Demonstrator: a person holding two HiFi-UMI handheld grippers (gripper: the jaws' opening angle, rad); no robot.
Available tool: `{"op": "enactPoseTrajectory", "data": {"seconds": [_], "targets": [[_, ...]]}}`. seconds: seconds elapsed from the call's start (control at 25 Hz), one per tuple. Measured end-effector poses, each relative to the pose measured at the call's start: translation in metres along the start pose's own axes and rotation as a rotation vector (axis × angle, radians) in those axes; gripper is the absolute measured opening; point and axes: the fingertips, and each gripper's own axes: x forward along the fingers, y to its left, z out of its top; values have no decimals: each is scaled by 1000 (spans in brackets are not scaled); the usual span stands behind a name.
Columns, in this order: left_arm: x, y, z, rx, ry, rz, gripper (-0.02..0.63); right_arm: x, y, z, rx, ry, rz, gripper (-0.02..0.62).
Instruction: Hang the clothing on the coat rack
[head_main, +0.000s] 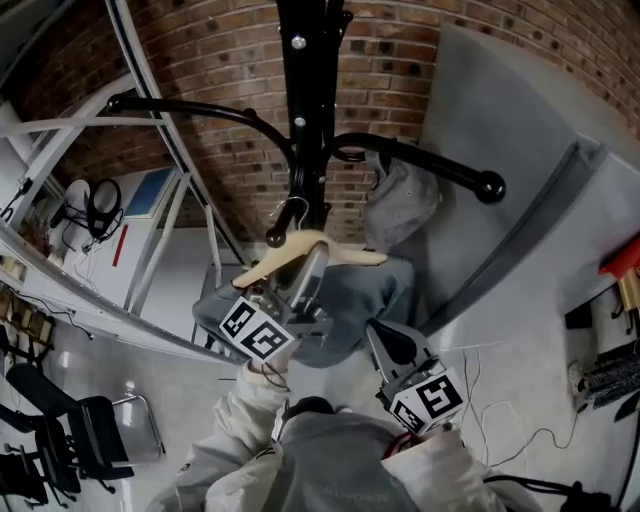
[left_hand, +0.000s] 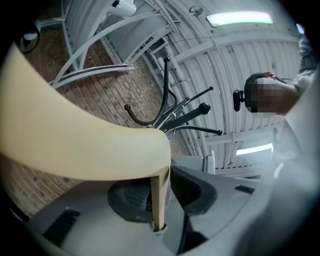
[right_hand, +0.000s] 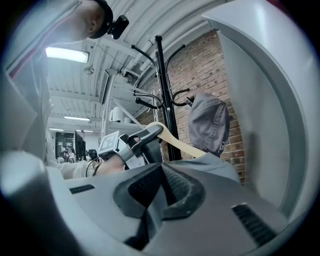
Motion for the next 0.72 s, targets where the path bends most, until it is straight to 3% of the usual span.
{"op": "enactPoseTrajectory", "data": {"seconds": [0.24,0.36,0.48,0.72], "targets": [[-16,18,-9,-155,-14,76,103,-8,4,-8,29,-3,-18,21],[-29,20,-19,-169,17,99,103,-9,7,-11,39,-3,-32,21],[-40,14,-27,-138,66,104,103,-9,11,-13,45,-6,-42,21],[-83,-3,-26,38,201,131,103,-1,44,-14,51,-12,-50,21]]}}
